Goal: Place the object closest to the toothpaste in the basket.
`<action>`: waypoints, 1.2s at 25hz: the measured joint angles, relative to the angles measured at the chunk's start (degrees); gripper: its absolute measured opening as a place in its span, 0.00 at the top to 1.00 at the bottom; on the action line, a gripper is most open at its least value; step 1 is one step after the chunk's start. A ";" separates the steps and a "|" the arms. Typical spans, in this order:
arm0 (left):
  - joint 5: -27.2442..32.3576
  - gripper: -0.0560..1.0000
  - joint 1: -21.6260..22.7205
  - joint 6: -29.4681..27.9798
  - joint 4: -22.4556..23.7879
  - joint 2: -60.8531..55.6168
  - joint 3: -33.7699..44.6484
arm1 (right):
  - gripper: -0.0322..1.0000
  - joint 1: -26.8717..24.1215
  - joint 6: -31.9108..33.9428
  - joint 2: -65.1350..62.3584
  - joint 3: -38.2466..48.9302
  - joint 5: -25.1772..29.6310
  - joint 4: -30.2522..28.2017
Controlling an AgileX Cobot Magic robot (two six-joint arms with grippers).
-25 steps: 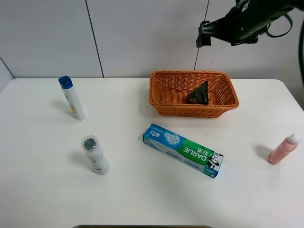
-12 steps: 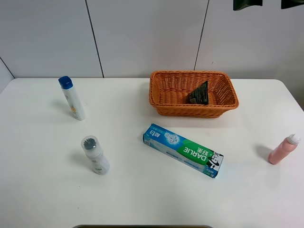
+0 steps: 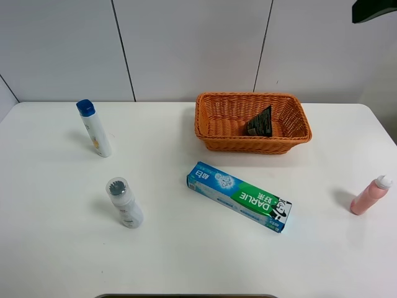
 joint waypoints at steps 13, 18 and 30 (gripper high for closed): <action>0.00 0.06 0.00 0.00 0.00 0.00 0.00 | 0.01 0.00 0.00 -17.79 0.13 2.94 0.89; 0.00 0.06 0.00 0.00 0.00 0.00 0.00 | 0.01 -1.61 0.00 -25.99 0.23 2.94 1.75; 0.00 0.06 0.00 0.00 0.00 0.00 0.00 | 0.01 -12.11 -1.71 -42.47 8.34 2.90 2.41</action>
